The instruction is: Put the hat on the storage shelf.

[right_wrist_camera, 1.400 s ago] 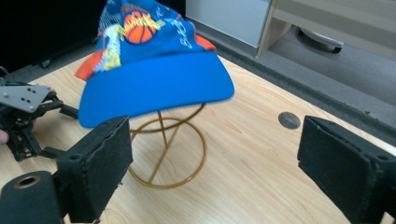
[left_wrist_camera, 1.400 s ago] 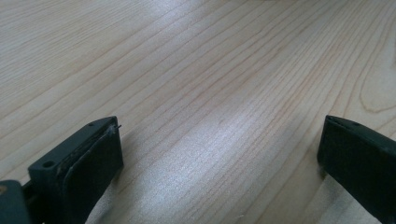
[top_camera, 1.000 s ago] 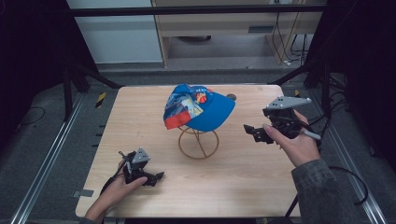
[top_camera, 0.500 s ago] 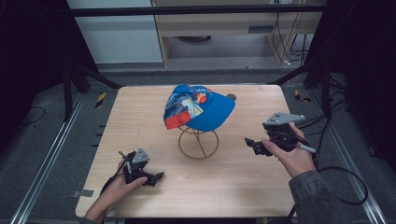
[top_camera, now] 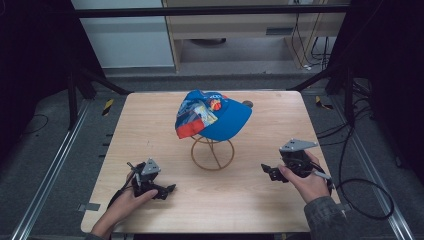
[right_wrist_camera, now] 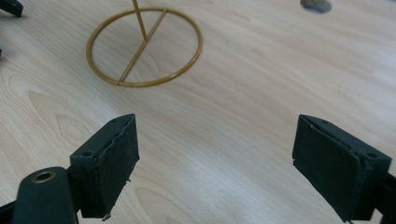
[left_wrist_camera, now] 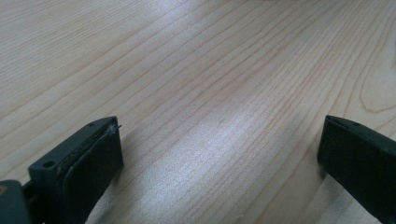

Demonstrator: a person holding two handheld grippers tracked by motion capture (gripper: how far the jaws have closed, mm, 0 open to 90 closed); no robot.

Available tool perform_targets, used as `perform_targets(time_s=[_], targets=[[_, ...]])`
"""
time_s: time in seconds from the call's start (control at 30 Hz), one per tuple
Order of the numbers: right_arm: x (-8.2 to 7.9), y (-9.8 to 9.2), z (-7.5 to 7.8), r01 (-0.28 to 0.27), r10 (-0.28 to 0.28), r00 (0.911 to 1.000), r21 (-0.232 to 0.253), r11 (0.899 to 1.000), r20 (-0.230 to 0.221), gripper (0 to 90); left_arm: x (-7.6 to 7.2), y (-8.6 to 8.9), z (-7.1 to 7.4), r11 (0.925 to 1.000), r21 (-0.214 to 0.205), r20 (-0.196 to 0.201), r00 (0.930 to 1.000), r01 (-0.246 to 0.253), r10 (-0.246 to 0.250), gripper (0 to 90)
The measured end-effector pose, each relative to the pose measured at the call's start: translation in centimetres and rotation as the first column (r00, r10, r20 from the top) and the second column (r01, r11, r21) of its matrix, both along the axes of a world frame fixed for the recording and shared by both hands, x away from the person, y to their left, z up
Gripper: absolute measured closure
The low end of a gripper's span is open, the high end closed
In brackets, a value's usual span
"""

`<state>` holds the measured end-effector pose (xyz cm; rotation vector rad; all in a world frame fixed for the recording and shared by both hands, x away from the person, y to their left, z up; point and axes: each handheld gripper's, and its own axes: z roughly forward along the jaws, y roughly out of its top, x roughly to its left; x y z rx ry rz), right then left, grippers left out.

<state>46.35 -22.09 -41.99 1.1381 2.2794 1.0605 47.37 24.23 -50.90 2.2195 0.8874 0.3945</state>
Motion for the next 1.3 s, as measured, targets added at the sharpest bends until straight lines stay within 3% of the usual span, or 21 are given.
perform_targets(time_s=[0.13,0.6,1.3], targets=[[-0.2,0.1,-2.0,0.004,-0.004,0.9996,0.005,1.000,-0.029,14.7,0.0,0.0,0.0,1.0000,0.000,0.000,1.0000,0.000,0.000,0.0],[-0.6,1.0,-6.5,0.028,-0.025,0.9966,0.039,0.999,-0.078,13.5,0.0,0.0,0.0,1.0000,0.000,0.000,1.0000,-0.001,0.001,0.0],[-0.2,3.2,-8.5,0.053,-0.049,0.9944,0.043,0.998,-0.094,11.2,0.0,0.0,0.0,1.0000,0.000,0.000,1.0000,-0.001,0.001,0.0]])
